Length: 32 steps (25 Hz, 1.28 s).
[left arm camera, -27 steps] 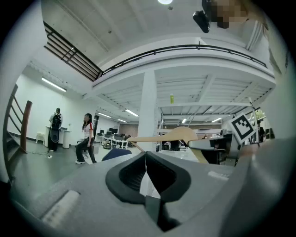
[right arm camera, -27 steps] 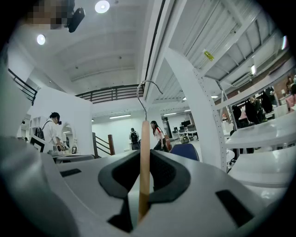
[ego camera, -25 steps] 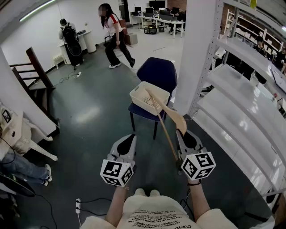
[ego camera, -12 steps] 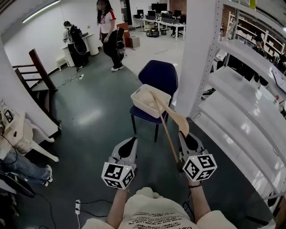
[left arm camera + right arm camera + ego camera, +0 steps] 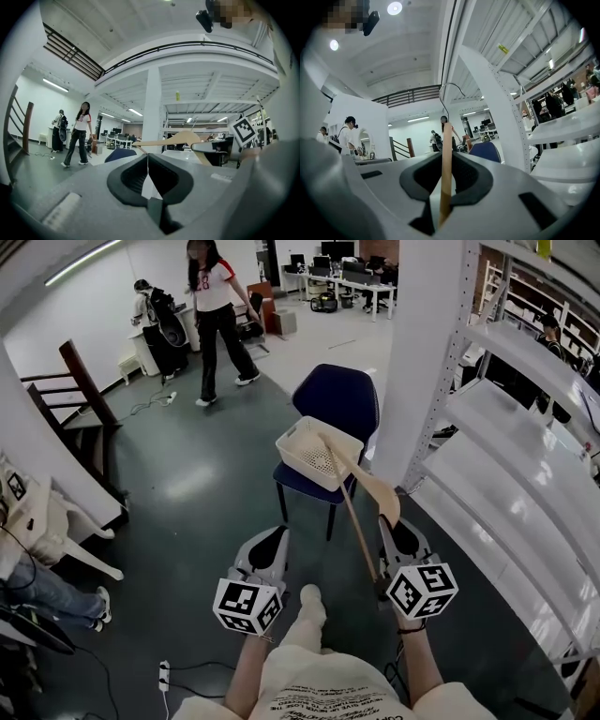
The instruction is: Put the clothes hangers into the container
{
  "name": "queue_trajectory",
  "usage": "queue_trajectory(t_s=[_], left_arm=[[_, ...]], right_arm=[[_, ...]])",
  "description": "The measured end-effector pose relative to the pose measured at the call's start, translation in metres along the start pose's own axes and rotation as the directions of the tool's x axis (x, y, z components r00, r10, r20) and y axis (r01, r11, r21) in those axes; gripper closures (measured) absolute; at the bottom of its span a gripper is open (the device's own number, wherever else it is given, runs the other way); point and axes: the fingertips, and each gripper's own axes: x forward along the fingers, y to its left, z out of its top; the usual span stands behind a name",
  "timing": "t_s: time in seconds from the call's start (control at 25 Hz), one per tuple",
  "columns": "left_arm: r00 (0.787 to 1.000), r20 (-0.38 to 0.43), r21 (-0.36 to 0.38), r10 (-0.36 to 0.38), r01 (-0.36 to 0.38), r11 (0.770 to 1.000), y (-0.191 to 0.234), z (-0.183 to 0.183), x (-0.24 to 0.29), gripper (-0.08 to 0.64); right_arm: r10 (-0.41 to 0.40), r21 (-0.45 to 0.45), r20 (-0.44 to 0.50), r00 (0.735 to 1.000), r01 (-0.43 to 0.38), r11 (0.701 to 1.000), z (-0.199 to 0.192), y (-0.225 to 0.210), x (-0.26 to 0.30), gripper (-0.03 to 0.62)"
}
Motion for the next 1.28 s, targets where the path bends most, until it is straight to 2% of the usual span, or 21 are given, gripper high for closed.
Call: queue_trajectory(t_s=[0.32, 0.88, 1.04, 1.28], left_arm=[[1.0, -0.028, -0.033, -0.006, 0.005, 0.999, 0.053, -0.017, 0.073, 0.537], [0.994, -0.099, -0.074, -0.039, 0.032, 0.997, 0.171, -0.023, 0.213, 0.537], [0.992, -0.114, -0.068, -0.053, 0.045, 0.997, 0.194, -0.031, 0.24, 0.537], [0.985, -0.162, -0.113, -0.067, 0.049, 0.992, 0.213, -0.051, 0.267, 0.537]], right_arm=[[-0.01, 0.005, -0.038, 0.999, 0.01, 1.0, -0.011, -0.03, 0.083, 0.538], [-0.047, 0.03, -0.126, 0.991, 0.052, 0.998, -0.017, -0.082, 0.252, 0.538], [-0.065, 0.027, -0.129, 0.989, 0.069, 0.997, -0.021, -0.098, 0.285, 0.538], [-0.079, 0.045, -0.154, 0.985, 0.087, 0.995, -0.028, -0.116, 0.319, 0.538]])
